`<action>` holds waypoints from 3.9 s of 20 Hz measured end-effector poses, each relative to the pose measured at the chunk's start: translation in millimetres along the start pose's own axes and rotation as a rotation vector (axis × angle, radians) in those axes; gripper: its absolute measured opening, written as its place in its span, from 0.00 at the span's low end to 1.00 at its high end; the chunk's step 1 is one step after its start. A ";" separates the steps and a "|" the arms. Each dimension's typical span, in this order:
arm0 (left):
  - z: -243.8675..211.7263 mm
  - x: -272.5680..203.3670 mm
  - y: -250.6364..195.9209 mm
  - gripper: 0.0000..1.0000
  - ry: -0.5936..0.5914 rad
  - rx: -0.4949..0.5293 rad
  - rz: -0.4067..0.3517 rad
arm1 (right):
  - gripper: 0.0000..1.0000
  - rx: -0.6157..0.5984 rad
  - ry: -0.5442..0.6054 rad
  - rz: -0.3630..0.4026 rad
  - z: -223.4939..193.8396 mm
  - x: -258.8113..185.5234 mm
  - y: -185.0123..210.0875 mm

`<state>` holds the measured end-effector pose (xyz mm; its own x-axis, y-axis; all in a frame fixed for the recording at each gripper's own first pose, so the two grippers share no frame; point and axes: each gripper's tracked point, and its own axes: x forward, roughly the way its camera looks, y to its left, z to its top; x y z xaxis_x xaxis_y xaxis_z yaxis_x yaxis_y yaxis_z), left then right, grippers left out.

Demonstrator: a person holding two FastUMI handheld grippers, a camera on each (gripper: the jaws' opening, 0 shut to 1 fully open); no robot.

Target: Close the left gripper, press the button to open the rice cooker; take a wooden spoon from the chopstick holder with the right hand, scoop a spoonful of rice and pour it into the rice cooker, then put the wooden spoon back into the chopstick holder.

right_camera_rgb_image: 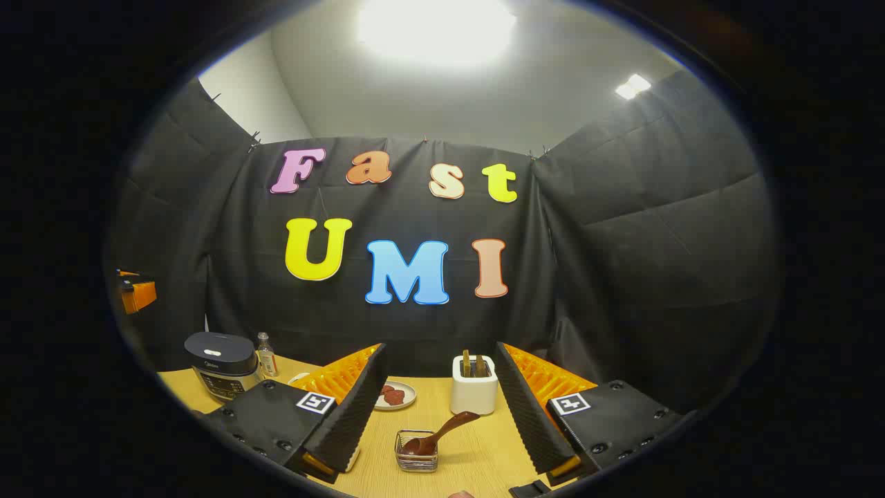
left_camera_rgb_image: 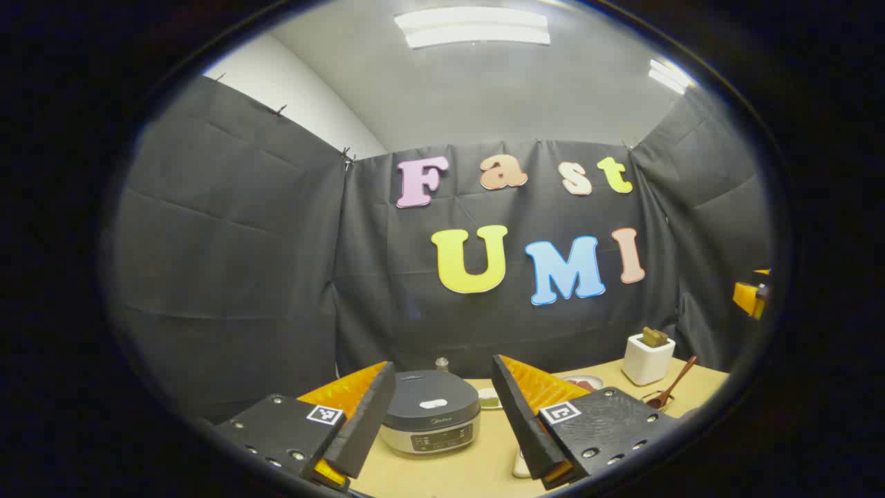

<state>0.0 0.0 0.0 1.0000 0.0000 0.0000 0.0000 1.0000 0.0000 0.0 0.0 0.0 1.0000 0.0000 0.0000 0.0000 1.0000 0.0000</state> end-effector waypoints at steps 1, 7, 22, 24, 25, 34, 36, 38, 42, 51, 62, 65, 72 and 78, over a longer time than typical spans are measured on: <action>-0.9 -0.8 -0.2 0.87 0.001 0.001 0.001 | 0.98 -0.001 0.001 0.001 -0.9 -0.4 0.0; -1.0 1.9 -1.3 0.87 0.003 0.002 0.003 | 0.98 0.001 0.000 0.005 -0.6 1.9 1.4; 5.7 0.0 -9.7 0.87 -0.003 0.013 0.015 | 0.98 0.004 0.008 0.025 -6.3 7.0 -4.9; 6.9 -1.8 -12.3 0.87 -0.006 0.016 0.014 | 0.98 0.004 0.009 0.032 -7.1 7.8 -7.6; 8.3 -2.5 -14.2 0.87 -0.008 0.018 0.015 | 0.97 0.004 0.009 0.038 -7.0 8.1 -8.9; 21.7 -10.1 -30.9 0.87 -0.017 0.041 0.055 | 0.98 0.020 0.011 0.100 -13.9 12.2 -24.6; 25.0 -7.4 -33.3 0.73 -0.017 0.033 0.062 | 0.97 0.030 0.015 0.116 -15.7 12.1 -26.5; 27.5 -6.5 -32.0 0.64 -0.013 0.016 0.067 | 0.98 0.040 0.011 0.132 -15.2 12.0 -26.3; 38.5 8.4 -11.1 0.39 -0.043 0.005 0.090 | 0.97 0.047 0.011 0.128 -15.4 14.2 -25.0; 15.5 89.3 25.4 0.03 -0.024 -0.015 0.012 | 0.97 0.033 -0.006 0.052 -9.1 30.4 6.4; -103.4 172.5 22.4 0.03 0.170 -0.055 -0.113 | 0.97 0.022 0.024 -0.052 -17.8 47.2 30.1; -144.6 186.5 18.3 0.03 0.243 -0.070 -0.131 | 0.97 0.008 0.044 -0.067 -22.6 50.6 34.1; -210.5 202.2 14.5 0.03 0.361 -0.086 -0.145 | 0.98 -0.021 0.078 -0.093 -26.2 54.3 35.7; -236.1 197.8 12.6 0.04 0.415 -0.120 -0.130 | 0.98 -0.043 0.093 -0.084 -27.8 56.3 35.3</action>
<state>197.8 12.6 -236.1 0.9070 -0.1502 -0.3935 0.1011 0.9846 -0.1428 56.3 35.3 -27.8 0.9922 -0.0861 -0.0905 0.0822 0.9955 -0.0466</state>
